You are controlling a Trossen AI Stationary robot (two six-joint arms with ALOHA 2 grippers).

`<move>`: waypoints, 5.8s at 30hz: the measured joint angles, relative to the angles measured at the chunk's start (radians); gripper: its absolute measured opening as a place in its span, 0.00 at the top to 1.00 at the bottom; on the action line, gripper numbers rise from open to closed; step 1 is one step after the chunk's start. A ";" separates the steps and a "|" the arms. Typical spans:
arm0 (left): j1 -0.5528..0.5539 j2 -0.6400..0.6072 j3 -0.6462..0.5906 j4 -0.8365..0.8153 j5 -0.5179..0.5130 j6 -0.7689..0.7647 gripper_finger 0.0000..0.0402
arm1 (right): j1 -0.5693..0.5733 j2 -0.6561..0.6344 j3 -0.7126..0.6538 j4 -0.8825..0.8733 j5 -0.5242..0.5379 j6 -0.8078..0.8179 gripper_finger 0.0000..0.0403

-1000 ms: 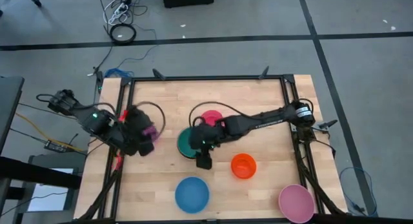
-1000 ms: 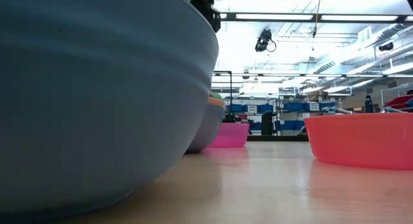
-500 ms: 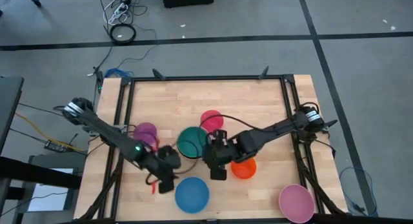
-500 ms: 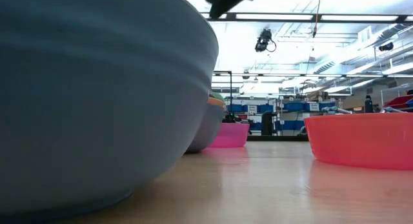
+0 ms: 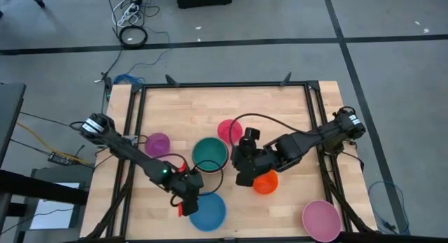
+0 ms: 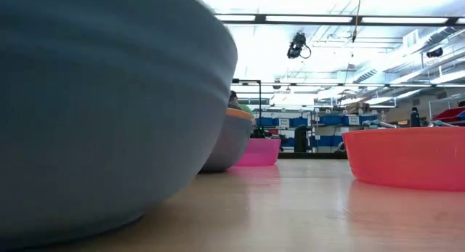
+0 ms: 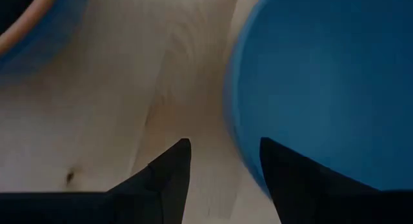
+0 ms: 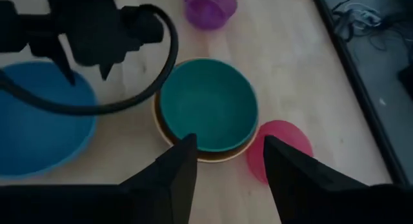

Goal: Nest bowls inside each other
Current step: Stack the blue bowl on top of the green bowl, then stack the pink bowl on top of the blue bowl

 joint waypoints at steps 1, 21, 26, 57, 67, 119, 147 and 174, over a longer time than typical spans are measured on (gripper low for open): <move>0.006 0.007 0.000 0.005 0.001 0.000 0.52 | 0.000 0.000 0.000 -0.002 0.007 -0.001 0.60; 0.042 -0.034 0.216 -0.325 -0.067 0.222 0.99 | 0.001 -0.006 0.000 -0.070 0.070 -0.001 0.63; 0.134 -0.067 0.297 -0.470 -0.230 0.310 0.99 | 0.001 -0.006 0.000 -0.088 0.091 0.006 0.65; 0.565 -0.057 0.279 -0.366 -0.204 0.686 0.73 | 0.117 -0.011 -0.003 -0.521 0.031 0.370 0.58; 0.526 -0.094 0.278 -0.486 -0.211 0.644 0.50 | 0.214 -0.024 -0.020 -0.522 -0.143 0.617 0.49; -0.053 -0.446 0.351 -0.618 -0.407 0.258 0.49 | 0.684 0.227 -0.275 -0.117 -0.622 1.811 0.76; -0.233 -0.392 0.363 -1.083 -0.520 -0.262 0.50 | 0.198 0.011 -0.380 -0.162 -0.214 0.956 1.00; -0.308 -0.607 0.263 -1.083 -0.722 -0.376 0.50 | -0.181 -0.004 -0.231 0.501 -0.263 0.095 1.00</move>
